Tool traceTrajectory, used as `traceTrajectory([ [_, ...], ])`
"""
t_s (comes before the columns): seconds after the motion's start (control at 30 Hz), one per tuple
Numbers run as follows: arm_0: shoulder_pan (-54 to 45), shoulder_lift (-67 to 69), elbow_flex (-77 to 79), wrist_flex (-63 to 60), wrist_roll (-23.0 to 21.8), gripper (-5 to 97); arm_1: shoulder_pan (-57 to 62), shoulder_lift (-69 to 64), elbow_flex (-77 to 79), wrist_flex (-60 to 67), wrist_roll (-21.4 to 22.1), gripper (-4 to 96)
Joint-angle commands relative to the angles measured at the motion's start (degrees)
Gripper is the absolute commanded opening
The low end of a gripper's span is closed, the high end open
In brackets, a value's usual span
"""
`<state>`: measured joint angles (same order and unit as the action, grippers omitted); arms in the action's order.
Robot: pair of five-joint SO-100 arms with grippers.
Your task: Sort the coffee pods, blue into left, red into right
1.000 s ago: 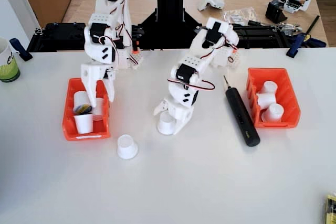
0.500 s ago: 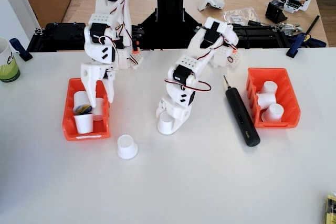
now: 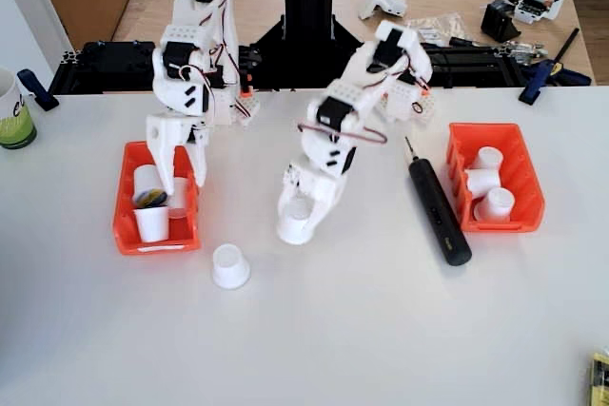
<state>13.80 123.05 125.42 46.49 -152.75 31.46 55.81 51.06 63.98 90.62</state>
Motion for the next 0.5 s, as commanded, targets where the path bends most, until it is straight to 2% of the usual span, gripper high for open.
traceTrajectory([
  [0.0,0.00,0.09,-2.55,-0.53,-0.53,23,-0.62,9.84,-0.44,-5.45,-10.37,7.8],
  [0.1,-0.18,-0.44,-3.08,-0.53,-0.70,23,-1.32,16.17,-0.35,-4.13,-14.94,6.1],
  [0.27,-0.97,-1.67,-3.87,-0.62,-0.70,22,-3.34,24.43,2.46,7.21,-14.94,4.3],
  [0.3,-1.23,-1.85,-3.87,-0.70,-0.70,22,-3.43,29.79,11.34,3.16,-14.77,4.7],
  [0.4,-2.20,-2.11,-3.87,-0.97,-0.62,22,-3.78,56.25,54.23,-24.70,-12.22,4.6],
  [0.47,-2.72,-2.72,-4.57,-1.05,-0.62,22,-4.39,65.57,70.14,-36.91,-11.69,4.6],
])
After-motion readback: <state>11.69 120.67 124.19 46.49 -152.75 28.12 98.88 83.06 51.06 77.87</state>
